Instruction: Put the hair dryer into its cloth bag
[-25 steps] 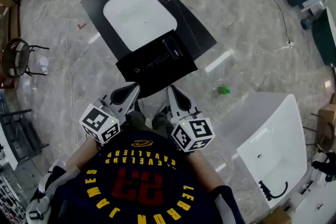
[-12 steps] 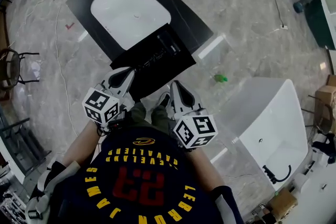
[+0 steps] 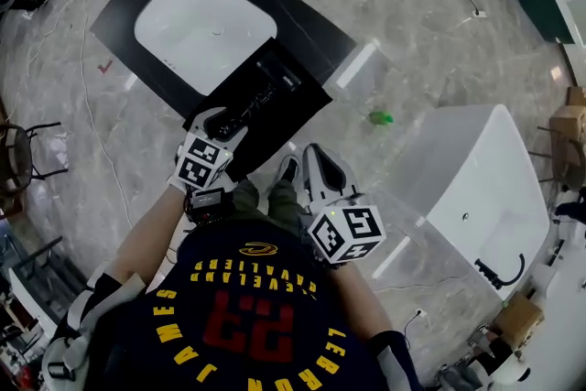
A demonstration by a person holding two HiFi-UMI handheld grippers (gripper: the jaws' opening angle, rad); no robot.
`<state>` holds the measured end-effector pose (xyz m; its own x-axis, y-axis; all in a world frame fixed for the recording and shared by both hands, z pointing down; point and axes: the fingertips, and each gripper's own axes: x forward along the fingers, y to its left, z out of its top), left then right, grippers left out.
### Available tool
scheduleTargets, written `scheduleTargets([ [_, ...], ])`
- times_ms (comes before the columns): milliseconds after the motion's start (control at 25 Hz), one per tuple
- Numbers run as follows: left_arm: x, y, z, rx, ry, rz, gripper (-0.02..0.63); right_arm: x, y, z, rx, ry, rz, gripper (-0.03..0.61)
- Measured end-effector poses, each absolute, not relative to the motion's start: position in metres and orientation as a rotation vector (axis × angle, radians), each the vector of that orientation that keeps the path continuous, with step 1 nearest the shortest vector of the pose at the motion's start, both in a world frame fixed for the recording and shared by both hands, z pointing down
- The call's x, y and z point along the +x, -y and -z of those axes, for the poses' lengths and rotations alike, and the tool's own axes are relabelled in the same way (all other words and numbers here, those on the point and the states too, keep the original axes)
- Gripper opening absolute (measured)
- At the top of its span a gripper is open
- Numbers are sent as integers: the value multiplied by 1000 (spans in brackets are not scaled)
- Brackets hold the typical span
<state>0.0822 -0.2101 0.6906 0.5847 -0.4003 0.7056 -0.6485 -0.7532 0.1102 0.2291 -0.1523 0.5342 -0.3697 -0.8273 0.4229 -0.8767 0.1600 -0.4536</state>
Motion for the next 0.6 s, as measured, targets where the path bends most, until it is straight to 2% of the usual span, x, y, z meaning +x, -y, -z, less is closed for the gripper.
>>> scheduleTargets([
  [80,91,213,-708,2445,781,-1037,240,235,145,-536,1764,2301,-1019,8],
  [200,102,213,-738,2381,684,-1144,256,243,137,-540,1816,2262,-1042,8],
  [400,115,220,-776,2340,606,-1293,259,248,129,-548,1871,2221,-1085,8],
  [600,121,222,-782,2339,627,-1302,259,245,120,-555,1872,2196,-1123,8],
])
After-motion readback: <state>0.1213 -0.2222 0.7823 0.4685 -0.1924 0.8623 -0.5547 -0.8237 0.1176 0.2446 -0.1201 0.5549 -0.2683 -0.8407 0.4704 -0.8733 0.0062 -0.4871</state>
